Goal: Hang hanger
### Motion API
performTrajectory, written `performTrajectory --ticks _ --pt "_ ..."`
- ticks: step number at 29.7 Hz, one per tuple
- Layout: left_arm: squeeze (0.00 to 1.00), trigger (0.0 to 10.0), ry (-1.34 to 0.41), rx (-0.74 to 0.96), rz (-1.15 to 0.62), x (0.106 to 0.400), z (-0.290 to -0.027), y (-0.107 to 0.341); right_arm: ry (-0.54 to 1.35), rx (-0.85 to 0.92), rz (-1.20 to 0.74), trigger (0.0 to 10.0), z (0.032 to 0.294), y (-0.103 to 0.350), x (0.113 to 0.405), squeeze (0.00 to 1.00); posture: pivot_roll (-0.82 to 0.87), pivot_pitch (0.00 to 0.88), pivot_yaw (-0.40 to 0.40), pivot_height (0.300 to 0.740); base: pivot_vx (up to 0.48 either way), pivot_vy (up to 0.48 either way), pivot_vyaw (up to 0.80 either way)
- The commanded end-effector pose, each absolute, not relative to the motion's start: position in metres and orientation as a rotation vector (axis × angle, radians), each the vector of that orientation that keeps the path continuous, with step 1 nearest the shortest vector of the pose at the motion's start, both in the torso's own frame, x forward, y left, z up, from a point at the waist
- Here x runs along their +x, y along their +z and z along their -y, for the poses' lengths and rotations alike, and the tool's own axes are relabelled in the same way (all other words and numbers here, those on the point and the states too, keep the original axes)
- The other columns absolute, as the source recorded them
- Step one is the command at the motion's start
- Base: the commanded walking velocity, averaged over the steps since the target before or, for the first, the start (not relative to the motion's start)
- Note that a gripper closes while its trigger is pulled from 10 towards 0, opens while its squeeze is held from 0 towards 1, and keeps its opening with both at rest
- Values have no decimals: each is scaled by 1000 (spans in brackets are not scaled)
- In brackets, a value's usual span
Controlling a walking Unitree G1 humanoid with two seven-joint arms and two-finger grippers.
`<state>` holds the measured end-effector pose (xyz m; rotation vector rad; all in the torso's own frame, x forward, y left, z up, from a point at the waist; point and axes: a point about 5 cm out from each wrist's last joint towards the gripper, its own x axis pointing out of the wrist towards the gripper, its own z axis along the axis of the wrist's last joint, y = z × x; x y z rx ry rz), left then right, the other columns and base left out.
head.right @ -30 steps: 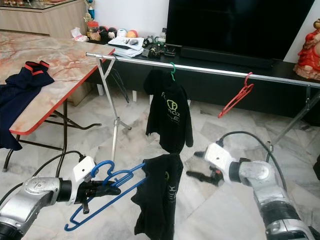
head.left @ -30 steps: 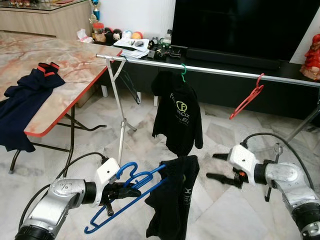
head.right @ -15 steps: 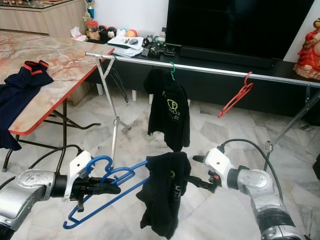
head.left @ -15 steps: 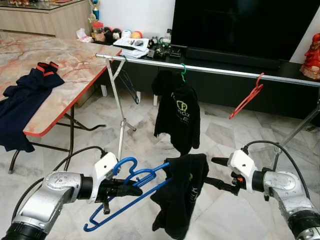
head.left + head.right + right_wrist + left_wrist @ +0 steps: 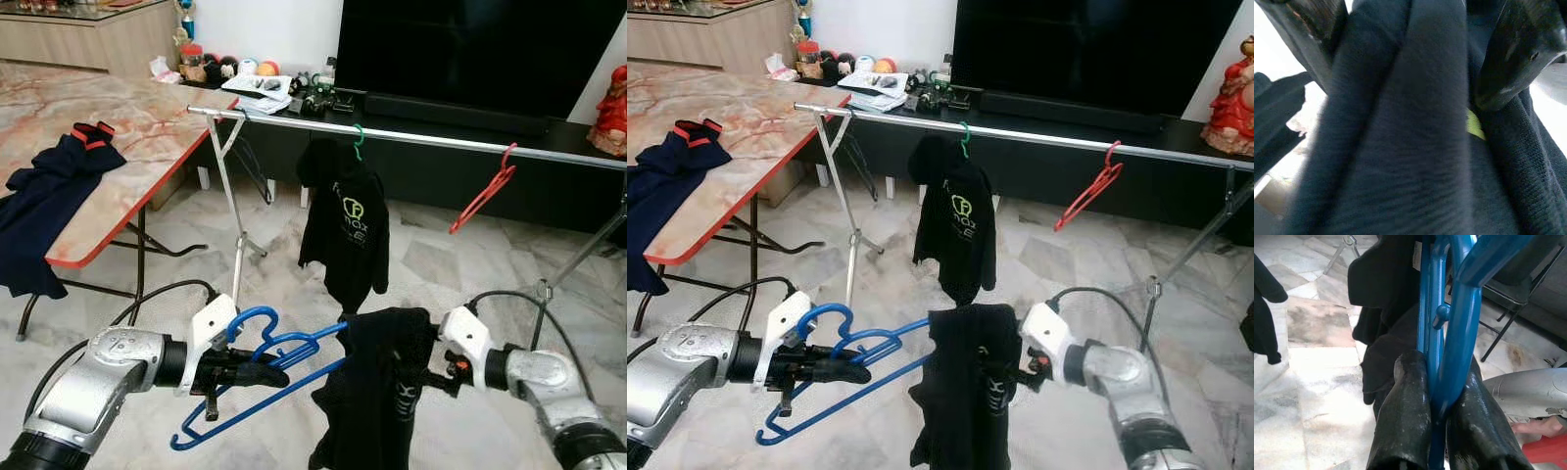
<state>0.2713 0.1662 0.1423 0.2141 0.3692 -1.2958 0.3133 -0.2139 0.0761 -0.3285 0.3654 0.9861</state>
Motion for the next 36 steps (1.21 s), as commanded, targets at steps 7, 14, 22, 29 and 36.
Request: performTrajectory --ticks 7,14,22,29,36 --pt "0 0 -1368 227 -289 272 -149 159 996 -257 -381 0 202 67 312 0 152 12 -64 740 0 0 0" --pt "0 0 -1367 225 -292 271 -149 159 1002 -246 -383 0 200 66 312 0 151 26 -64 740 0 0 0" --pt "0 0 -1357 229 -301 272 -152 159 989 -260 -381 0 205 69 313 0 148 37 -64 740 0 0 0" --pt "0 0 -1352 230 -304 273 -153 159 985 -276 -379 0 207 71 314 0 149 40 -65 740 0 0 0" --pt "0 0 -1350 228 -305 273 -153 159 982 -280 -372 0 206 74 316 0 150 39 -64 740 0 0 0"
